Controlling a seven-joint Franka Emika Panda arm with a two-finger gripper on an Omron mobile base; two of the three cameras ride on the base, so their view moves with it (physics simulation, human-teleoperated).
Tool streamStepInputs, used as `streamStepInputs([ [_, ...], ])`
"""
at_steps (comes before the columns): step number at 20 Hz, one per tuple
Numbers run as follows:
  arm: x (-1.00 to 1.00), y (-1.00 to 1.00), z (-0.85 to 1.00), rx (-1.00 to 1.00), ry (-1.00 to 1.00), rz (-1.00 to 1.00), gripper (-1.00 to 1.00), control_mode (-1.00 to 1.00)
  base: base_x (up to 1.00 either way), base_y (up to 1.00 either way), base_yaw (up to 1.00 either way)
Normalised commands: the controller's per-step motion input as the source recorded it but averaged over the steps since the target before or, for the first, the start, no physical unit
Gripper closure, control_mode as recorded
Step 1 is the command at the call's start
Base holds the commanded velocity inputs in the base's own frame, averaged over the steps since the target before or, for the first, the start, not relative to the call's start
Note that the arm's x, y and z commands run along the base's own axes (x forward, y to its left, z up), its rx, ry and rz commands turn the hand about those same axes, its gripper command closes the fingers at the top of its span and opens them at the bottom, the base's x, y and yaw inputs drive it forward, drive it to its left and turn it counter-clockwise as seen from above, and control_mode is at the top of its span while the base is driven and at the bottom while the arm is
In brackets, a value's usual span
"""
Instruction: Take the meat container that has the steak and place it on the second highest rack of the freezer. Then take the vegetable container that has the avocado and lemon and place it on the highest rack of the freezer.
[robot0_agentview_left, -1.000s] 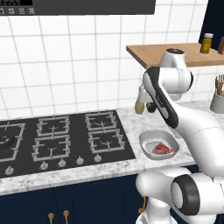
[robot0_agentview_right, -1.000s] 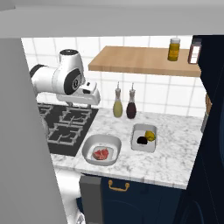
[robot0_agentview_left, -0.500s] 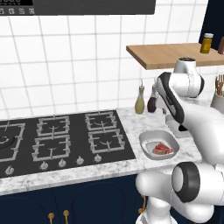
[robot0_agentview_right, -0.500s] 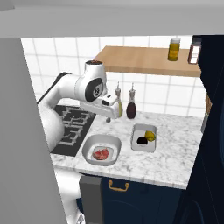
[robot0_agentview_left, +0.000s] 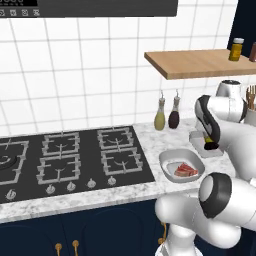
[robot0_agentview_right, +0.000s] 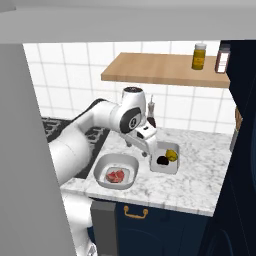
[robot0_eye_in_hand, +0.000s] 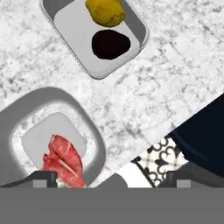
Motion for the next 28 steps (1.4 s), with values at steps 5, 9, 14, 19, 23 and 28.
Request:
streamStepInputs([
  [5, 0.00, -0.47, -0.37, 0.01, -0.02, -0.23, -1.00, -1.00, 0.00, 0.00, 0.00],
  [9, 0.07, -0.25, -0.43, 0.00, -0.07, -0.17, -1.00, -1.00, 0.00, 0.00, 0.00],
  [14, 0.39, -0.15, -0.36, 0.02, 0.00, -0.08, -1.00, -1.00, 0.00, 0.00, 0.00],
  [19, 0.52, -0.14, -0.36, 0.01, 0.00, -0.07, -1.00, -1.00, 0.00, 0.00, 0.00],
  [23, 0.49, -0.33, -0.23, 0.07, 0.00, -0.08, -1.00, -1.00, 0.00, 0.00, 0.00],
  [28, 0.31, -0.25, -0.38, 0.09, 0.00, -0.06, -1.00, -1.00, 0.00, 0.00, 0.00],
])
